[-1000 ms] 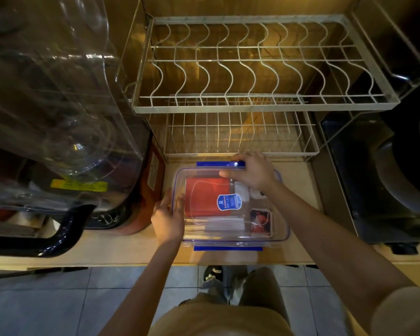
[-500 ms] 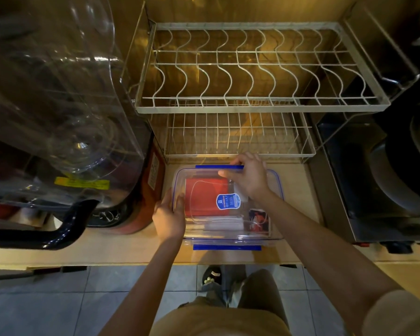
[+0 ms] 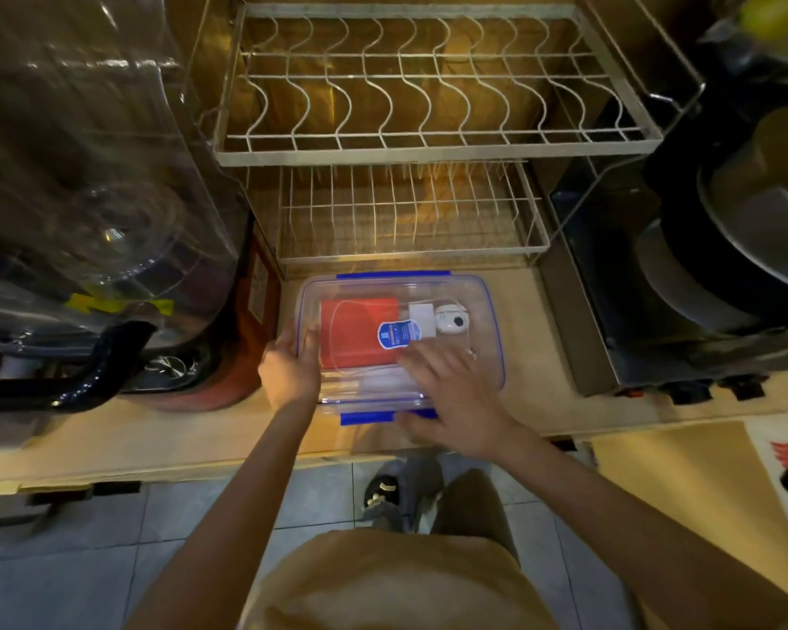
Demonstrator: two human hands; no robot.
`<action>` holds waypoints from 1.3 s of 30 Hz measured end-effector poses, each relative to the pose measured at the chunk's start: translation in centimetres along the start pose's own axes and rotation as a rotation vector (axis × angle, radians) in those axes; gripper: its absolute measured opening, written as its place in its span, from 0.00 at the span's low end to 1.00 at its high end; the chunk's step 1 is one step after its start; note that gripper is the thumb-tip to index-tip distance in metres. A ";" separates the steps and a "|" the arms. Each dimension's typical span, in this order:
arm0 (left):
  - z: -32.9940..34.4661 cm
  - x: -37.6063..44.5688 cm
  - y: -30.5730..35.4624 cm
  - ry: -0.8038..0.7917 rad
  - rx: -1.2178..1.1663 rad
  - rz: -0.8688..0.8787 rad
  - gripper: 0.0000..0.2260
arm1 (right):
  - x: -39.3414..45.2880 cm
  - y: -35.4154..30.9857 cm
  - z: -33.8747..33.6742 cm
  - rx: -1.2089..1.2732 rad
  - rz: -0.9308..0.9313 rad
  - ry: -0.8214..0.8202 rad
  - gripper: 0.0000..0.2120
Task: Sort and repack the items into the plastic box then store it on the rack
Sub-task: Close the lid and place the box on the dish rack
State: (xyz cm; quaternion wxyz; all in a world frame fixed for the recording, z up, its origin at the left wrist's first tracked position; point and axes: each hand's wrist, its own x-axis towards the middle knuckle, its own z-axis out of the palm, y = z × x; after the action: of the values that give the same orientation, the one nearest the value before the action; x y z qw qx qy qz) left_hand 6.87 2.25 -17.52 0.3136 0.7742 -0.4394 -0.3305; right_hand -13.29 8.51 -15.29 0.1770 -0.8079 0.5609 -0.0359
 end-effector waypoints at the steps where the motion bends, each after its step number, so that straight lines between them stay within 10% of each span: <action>1: -0.1 0.0 0.0 0.002 -0.010 -0.011 0.21 | -0.5 0.0 0.9 -0.082 -0.009 -0.018 0.39; 6: -0.3 -0.2 0.4 -0.019 -0.049 -0.044 0.21 | -0.1 -0.2 2.5 -0.344 0.039 -0.013 0.50; 18: -0.1 0.0 -0.3 -0.052 0.000 -0.004 0.23 | -1.2 1.1 1.6 -0.021 -0.087 0.067 0.29; 39: -0.1 -0.4 -0.1 -0.033 -0.012 -0.011 0.24 | -0.5 1.3 2.1 -0.433 -0.199 0.122 0.18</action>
State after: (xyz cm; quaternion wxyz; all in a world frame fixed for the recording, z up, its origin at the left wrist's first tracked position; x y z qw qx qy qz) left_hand 6.86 2.62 -17.40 0.3093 0.7691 -0.4383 -0.3473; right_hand -14.12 9.03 -17.60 -0.0390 -0.8745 0.4830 0.0190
